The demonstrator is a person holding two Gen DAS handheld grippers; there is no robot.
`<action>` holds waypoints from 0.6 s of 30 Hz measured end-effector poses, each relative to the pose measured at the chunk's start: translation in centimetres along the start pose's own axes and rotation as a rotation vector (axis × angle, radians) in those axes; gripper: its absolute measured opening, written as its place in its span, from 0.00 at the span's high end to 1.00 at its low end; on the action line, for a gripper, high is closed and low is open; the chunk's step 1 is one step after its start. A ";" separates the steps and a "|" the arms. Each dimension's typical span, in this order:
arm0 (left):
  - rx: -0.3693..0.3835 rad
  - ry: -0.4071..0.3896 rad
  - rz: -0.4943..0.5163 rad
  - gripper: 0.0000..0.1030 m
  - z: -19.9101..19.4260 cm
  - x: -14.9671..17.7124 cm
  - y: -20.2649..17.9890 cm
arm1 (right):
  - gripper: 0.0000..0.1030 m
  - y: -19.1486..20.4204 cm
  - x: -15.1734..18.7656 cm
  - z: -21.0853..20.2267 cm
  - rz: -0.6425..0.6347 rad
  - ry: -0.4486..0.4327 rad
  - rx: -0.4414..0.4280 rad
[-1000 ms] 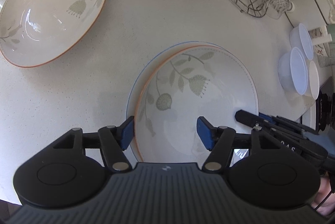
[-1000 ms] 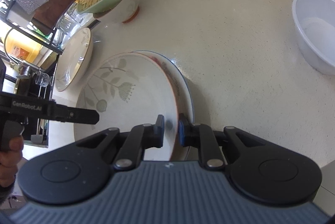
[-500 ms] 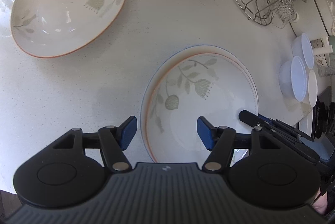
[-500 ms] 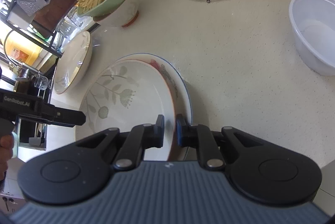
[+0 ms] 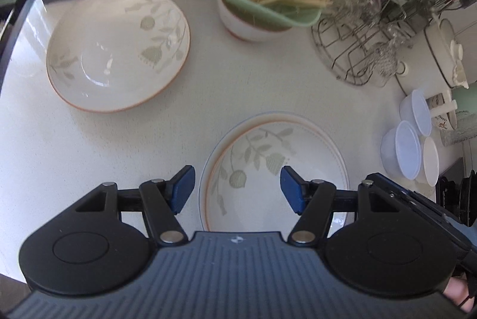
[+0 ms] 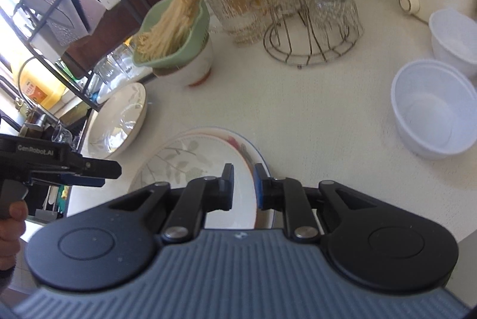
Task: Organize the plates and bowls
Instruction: 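Raise both open grippers away from the stacked plates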
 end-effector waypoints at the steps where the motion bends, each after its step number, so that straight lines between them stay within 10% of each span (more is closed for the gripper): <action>1: -0.005 -0.016 0.008 0.33 -0.4 -0.1 -0.2 | 0.84 0.3 -0.2 -0.4 -0.007 -0.011 -0.007; 18: -0.020 -0.230 0.090 0.33 -6.9 0.4 -3.1 | 0.83 2.9 -1.8 -7.7 -0.052 -0.210 0.008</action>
Point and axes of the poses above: each gripper's, at about its wrist camera, not at the fingertips, and z roughly the way its jaws point, y to its left, x to its underside, the point moved 3 cm from there along z, roughly the way its jaws point, and after that the axes turned 10 degrees about z, right-handed, at the moved point
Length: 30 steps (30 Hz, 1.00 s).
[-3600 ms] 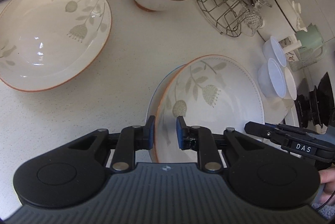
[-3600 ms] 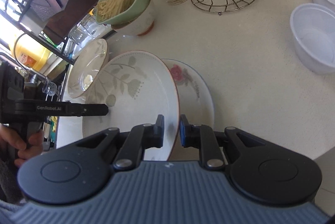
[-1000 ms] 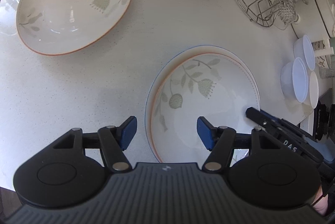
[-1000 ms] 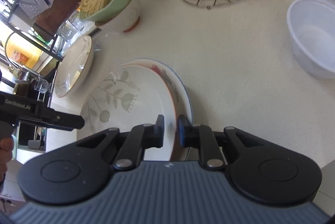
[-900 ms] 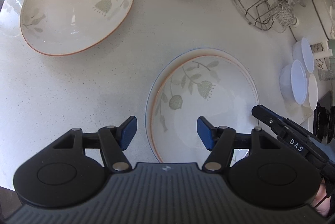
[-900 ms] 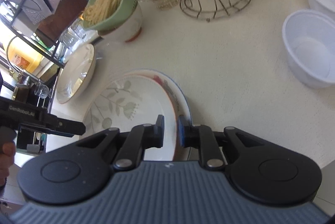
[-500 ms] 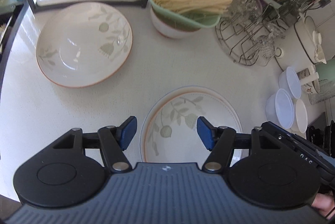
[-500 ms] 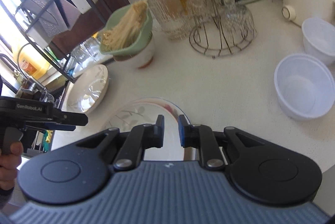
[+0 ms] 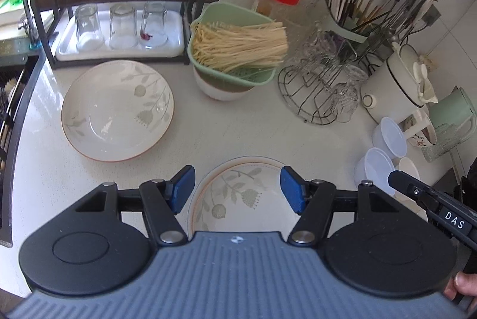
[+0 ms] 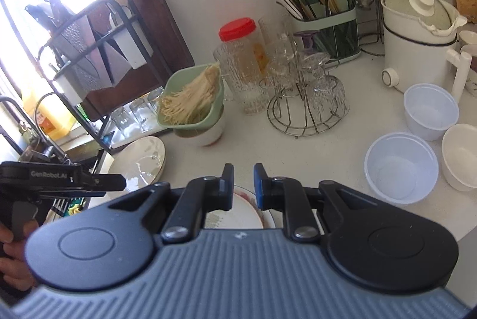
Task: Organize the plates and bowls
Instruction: 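Raise both open grippers away from the stacked plates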
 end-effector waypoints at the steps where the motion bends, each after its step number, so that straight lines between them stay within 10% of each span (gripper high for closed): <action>1: 0.000 -0.008 0.007 0.33 -0.2 0.0 -0.2 | 0.83 0.2 0.1 -0.3 -0.008 -0.004 0.002; 30: 0.001 -0.125 0.040 0.33 -3.7 2.8 -0.4 | 0.82 2.7 1.8 -2.9 -0.072 -0.035 -0.036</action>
Point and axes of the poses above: each gripper's, at about its wrist camera, not at the fingertips, and z roughly the way its jaws point, y to its left, x to its underside, the point moved 3 cm from there along z, roughly the way its jaws point, and after that the axes turned 10 degrees about z, right-handed, at the moved point
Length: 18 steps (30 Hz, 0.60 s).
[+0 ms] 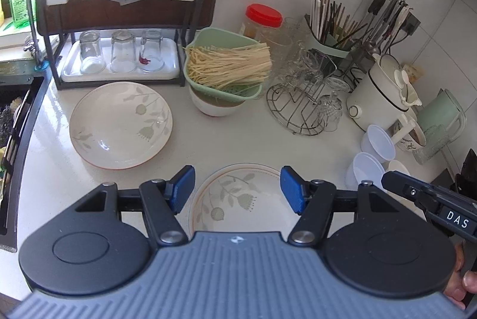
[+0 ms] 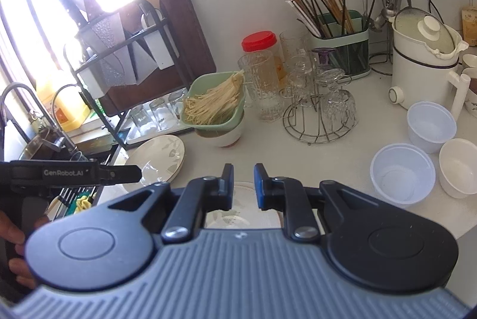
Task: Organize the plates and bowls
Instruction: 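Raise both open grippers away from the stacked plates, then move both grippers toward the second leaf-pattern plate by the glass rack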
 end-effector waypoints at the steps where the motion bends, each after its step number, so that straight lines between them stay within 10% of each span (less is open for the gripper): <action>1: -0.003 0.000 -0.006 0.33 -0.1 0.1 0.2 | 0.82 0.2 0.1 0.1 -0.003 0.005 -0.004; 18: -0.013 -0.003 -0.005 0.33 -2.0 1.5 5.4 | 0.82 5.7 2.7 1.9 -0.042 0.055 -0.020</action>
Point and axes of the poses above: each gripper's, at about its wrist camera, not at the fingertips, and z roughly the way its jaws point, y to its left, x to its underside, the point moved 3 cm from there along z, roughly the way its jaws point, and after that the axes turned 10 degrees about z, right-handed, at the moved point
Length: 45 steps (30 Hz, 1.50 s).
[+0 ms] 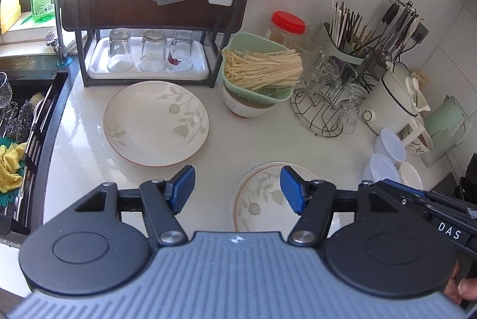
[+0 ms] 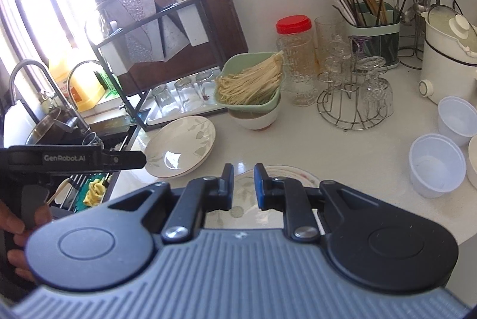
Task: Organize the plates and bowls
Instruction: 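Move both grippers toward the second leaf-pattern plate by the glass rack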
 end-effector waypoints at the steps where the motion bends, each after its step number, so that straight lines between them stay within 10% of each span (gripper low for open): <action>1: -0.003 0.006 0.009 0.33 0.1 0.1 0.4 | 0.82 0.4 0.2 0.2 0.000 0.003 0.004; 29: 0.061 0.181 0.071 0.33 1.4 3.7 9.7 | 0.82 7.5 4.8 3.9 0.062 0.021 0.094; 45: -0.039 0.135 0.064 0.33 6.4 -2.3 15.1 | 0.82 6.9 1.0 11.8 0.074 0.085 0.049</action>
Point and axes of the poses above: each gripper's, at about its wrist camera, not at the fingertips, and z roughly the way its jaws point, y to its left, x to its underside, the point moved 3 cm from there along z, roughly the way its jaws point, and after that the axes turned 10 degrees about z, right-handed, at the moved point
